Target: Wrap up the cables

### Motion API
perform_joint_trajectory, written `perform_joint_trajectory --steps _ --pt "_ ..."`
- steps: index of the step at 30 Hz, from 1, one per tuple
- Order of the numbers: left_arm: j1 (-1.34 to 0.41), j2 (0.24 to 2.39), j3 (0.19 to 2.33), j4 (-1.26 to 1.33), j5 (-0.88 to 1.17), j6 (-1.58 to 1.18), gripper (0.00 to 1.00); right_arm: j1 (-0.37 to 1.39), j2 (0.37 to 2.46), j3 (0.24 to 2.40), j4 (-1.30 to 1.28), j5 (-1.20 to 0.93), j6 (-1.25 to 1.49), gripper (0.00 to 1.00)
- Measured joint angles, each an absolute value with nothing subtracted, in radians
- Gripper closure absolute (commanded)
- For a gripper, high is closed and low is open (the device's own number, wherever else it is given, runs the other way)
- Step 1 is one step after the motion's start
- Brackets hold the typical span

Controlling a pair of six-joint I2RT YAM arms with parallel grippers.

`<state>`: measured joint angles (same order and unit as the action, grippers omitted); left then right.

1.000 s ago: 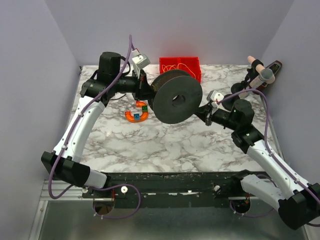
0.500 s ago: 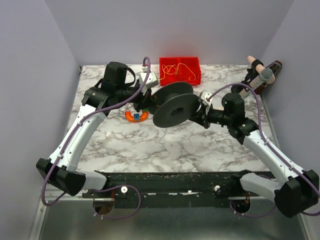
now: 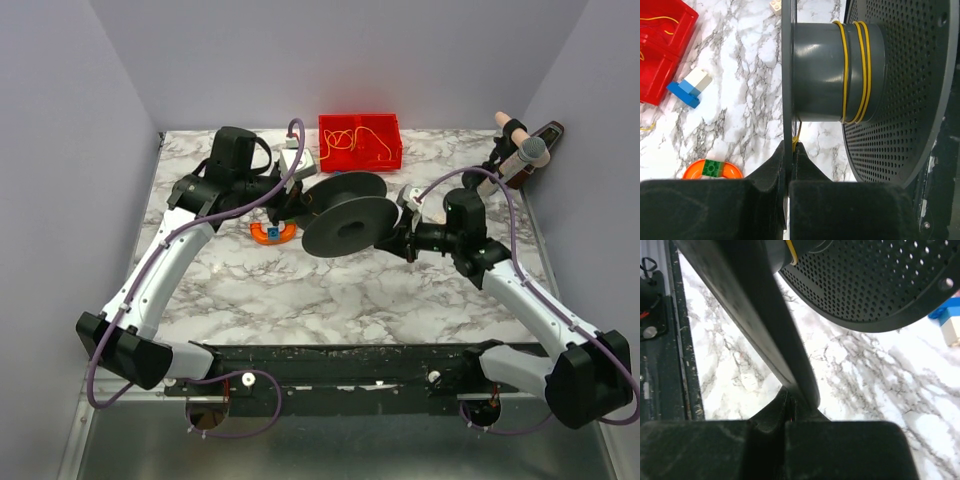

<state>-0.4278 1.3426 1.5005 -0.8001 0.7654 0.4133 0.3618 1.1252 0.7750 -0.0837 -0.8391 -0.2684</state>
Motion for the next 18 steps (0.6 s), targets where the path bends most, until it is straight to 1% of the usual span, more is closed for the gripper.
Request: perform_joint_trajectory --steps 5,11,14,18 --pt "-0.423 1.343 1.474 -0.786 0.786 0.391 1.00 0.361 1.083 0.704 -0.023 -0.843 -0.159 0.99" --pt "-0.418 1.343 1.468 -0.789 0.805 0.402 1.00 0.358 1.073 0.677 0.018 -0.849 -0.094 0.99" --pt "-0.408 1.343 1.460 -0.795 0.826 0.418 1.00 0.334 1.083 0.664 0.035 -0.901 -0.107 0.99" --pt "-0.399 1.341 1.423 -0.799 0.860 0.452 1.00 0.305 1.151 0.662 0.057 -0.994 -0.132 0.99"
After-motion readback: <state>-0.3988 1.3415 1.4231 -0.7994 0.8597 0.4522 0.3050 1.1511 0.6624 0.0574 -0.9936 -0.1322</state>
